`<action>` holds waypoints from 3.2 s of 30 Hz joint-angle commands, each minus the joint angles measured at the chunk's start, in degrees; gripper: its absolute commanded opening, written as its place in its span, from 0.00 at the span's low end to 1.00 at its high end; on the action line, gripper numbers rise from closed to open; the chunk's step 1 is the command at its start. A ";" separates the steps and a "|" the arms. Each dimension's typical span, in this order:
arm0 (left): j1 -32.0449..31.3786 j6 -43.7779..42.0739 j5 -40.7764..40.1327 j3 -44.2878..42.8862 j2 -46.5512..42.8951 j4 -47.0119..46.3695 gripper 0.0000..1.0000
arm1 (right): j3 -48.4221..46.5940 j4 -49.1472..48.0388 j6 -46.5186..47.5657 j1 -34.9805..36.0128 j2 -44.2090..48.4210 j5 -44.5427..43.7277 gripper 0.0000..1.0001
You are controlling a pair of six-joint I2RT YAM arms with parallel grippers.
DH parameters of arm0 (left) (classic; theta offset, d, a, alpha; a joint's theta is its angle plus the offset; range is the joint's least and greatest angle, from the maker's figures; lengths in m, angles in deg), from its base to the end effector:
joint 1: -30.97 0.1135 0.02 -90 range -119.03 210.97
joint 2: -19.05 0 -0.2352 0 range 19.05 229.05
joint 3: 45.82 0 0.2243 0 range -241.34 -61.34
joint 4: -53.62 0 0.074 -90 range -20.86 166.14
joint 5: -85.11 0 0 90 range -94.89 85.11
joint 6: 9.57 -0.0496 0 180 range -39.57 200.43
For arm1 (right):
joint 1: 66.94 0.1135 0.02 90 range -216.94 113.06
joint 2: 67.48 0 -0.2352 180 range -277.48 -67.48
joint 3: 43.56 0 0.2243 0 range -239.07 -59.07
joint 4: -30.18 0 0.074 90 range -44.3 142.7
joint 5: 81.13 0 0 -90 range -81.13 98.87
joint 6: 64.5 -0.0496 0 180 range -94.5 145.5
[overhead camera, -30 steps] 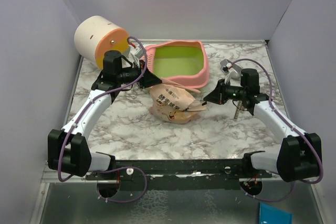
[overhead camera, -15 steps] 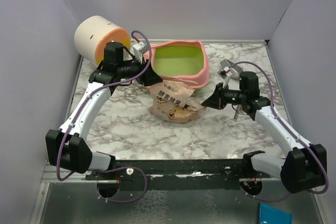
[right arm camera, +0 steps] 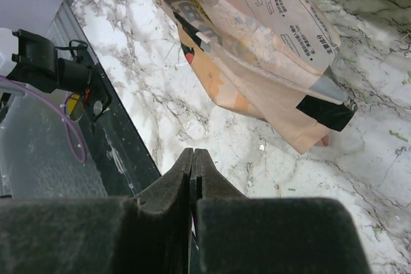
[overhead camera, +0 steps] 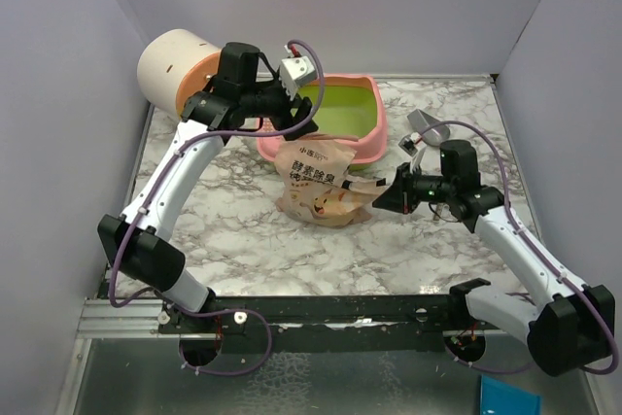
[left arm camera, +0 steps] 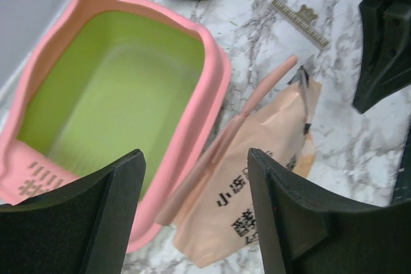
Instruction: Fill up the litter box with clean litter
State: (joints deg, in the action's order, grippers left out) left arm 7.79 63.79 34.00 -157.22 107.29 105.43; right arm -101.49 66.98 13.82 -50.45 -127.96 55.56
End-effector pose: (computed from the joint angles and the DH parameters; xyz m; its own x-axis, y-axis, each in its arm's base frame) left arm 0.2799 -0.1537 0.3828 -0.1895 0.3236 -0.9270 0.9050 0.4237 -0.0371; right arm 0.1928 0.0947 0.2397 -0.7440 -0.0754 -0.6639 -0.5960 0.5241 0.6084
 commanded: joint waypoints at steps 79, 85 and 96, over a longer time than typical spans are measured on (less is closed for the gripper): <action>-16.81 -5.71 -28.62 59.92 -32.97 -75.59 0.00 | -11.55 -12.34 -29.84 -25.65 -25.43 -35.45 0.52; -16.81 -3.91 -28.74 60.08 -34.00 -75.47 0.04 | -6.96 -19.26 -37.75 -28.78 -30.62 -33.56 0.55; -16.76 -1.87 -31.22 59.90 -37.15 -71.81 0.56 | -1.53 -34.82 -47.01 -31.02 -36.78 -32.06 0.58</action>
State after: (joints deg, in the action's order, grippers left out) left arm -8.80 60.64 5.76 -95.43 72.30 36.27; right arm -102.12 39.48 -30.38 -81.27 -162.96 23.19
